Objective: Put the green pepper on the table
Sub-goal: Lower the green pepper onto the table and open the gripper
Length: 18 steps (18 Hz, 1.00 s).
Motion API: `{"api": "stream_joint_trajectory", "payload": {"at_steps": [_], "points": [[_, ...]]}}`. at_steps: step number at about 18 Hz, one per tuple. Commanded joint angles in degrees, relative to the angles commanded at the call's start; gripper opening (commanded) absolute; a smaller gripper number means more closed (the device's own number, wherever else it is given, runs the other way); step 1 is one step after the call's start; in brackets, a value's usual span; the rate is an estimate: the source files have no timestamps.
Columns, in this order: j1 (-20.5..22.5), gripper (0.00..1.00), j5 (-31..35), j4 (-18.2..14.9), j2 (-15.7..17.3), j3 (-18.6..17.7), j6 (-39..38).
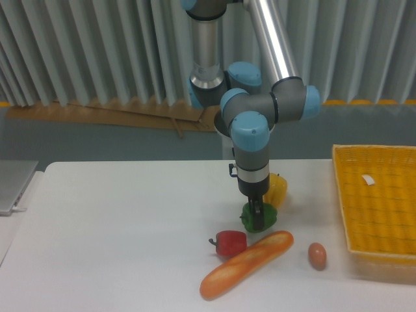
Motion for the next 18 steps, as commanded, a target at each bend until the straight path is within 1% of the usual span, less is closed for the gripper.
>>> {"api": "stream_joint_trajectory", "payload": {"at_steps": [1, 2, 4, 5, 6, 9, 11, 12, 14, 15, 18], "points": [[0.0, 0.58, 0.0, 0.0, 0.0, -0.1, -0.1], [0.0, 0.61, 0.0, 0.0, 0.0, -0.1, -0.1], [0.1, 0.61, 0.0, 0.0, 0.0, -0.1, -0.1], [0.1, 0.65, 0.0, 0.0, 0.0, -0.1, -0.1], [0.1, 0.66, 0.0, 0.1, 0.0, -0.1, -0.1], [0.1, 0.75, 0.0, 0.1, -0.3, -0.1, -0.2], [0.1, 0.85, 0.0, 0.1, -0.5, -0.1, -0.3], [0.1, 0.88, 0.0, 0.1, -0.5, -0.1, -0.2], [0.0, 0.98, 0.0, 0.1, -0.4, -0.1, -0.2], [0.0, 1.0, 0.0, 0.1, -0.4, -0.1, -0.3], [0.0, 1.0, -0.1, 0.1, -0.5, 0.0, -0.1]]}}
